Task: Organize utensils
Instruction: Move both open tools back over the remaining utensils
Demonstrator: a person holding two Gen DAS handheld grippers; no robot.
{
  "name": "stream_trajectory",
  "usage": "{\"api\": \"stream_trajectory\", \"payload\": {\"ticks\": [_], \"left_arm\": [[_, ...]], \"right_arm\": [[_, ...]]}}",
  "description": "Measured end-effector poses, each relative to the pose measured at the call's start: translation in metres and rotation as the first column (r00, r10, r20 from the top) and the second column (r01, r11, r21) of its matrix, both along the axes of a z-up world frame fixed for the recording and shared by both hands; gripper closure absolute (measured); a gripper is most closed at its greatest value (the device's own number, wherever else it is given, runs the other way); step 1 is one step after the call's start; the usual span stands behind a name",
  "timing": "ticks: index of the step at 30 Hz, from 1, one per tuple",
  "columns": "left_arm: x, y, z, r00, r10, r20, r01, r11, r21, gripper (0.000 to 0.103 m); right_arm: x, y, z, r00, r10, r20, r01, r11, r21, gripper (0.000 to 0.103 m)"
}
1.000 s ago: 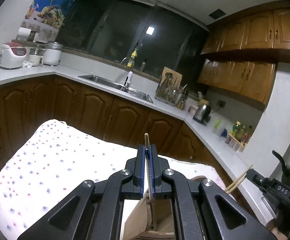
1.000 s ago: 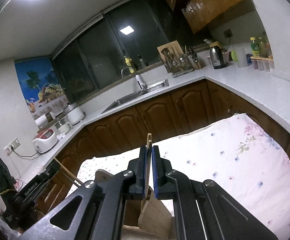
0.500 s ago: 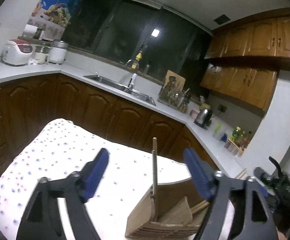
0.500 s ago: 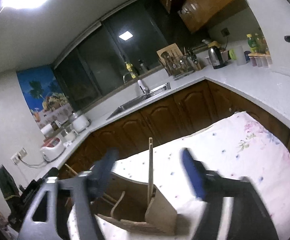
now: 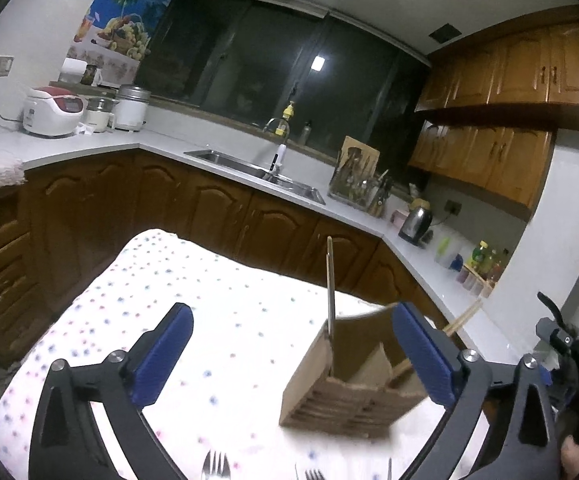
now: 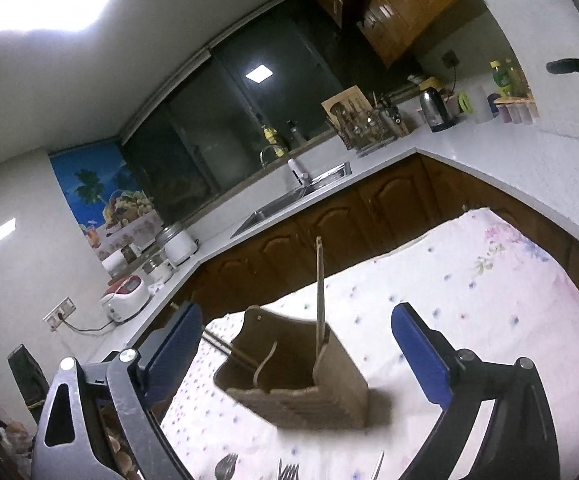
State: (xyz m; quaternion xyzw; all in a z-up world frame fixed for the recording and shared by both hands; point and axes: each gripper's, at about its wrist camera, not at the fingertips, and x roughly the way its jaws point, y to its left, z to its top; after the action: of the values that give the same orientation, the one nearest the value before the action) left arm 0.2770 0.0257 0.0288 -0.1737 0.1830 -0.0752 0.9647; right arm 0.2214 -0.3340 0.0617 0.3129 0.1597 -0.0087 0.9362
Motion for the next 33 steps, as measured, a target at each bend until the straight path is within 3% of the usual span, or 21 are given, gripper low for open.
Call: {"api": "stream_trajectory", "payload": {"ticks": [11,21,33], "left_arm": [[-0.064,0.014,0.008,0.998,-0.009,-0.066,0.010,1.000,0.017,0.001],[-0.115,0.022,0.000,0.983,0.006,-0.182,0.007,0.997,0.070,0.001],[-0.139,0.009,0.001,0.966,-0.017,-0.257,0.049,0.991,0.121,0.001]], "right_arm": [[-0.061,0.007,-0.004,0.999,-0.016,-0.051,0.015,1.000,-0.015,0.005],[-0.117,0.020,-0.023,0.989,-0.034,-0.147,0.024,0.997,-0.072,0.005],[-0.146,0.036,-0.044,0.978,-0.012,-0.206,-0.004,0.997,-0.078,0.005]]}}
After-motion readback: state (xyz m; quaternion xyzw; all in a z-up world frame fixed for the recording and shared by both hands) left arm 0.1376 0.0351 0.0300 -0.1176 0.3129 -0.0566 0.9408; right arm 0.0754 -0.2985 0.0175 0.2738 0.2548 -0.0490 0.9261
